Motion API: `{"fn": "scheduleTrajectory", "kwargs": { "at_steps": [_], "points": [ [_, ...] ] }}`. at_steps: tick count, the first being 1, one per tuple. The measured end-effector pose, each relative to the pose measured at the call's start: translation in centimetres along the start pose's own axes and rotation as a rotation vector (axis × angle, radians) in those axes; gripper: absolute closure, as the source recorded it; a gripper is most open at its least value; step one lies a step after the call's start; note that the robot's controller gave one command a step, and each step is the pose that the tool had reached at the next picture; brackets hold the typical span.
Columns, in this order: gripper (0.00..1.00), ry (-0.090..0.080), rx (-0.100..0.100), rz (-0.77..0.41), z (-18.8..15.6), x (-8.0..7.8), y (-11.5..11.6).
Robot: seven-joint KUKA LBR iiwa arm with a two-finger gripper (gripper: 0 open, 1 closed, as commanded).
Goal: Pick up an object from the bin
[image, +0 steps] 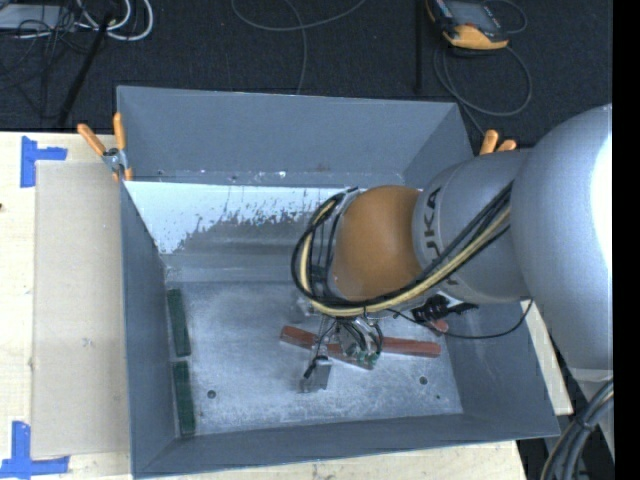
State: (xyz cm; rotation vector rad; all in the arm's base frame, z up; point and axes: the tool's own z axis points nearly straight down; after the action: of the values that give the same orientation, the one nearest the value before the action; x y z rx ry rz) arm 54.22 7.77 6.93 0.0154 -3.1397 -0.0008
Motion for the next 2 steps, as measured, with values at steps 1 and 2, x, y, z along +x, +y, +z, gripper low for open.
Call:
{"fn": "scheduleTrajectory", "kwargs": {
  "at_steps": [1,2],
  "points": [
    [1.00,0.000,0.000,0.001,0.0,0.0,0.0],
    [1.00,0.002,0.002,0.167,0.0,3.0,-7.5]
  ]
}}
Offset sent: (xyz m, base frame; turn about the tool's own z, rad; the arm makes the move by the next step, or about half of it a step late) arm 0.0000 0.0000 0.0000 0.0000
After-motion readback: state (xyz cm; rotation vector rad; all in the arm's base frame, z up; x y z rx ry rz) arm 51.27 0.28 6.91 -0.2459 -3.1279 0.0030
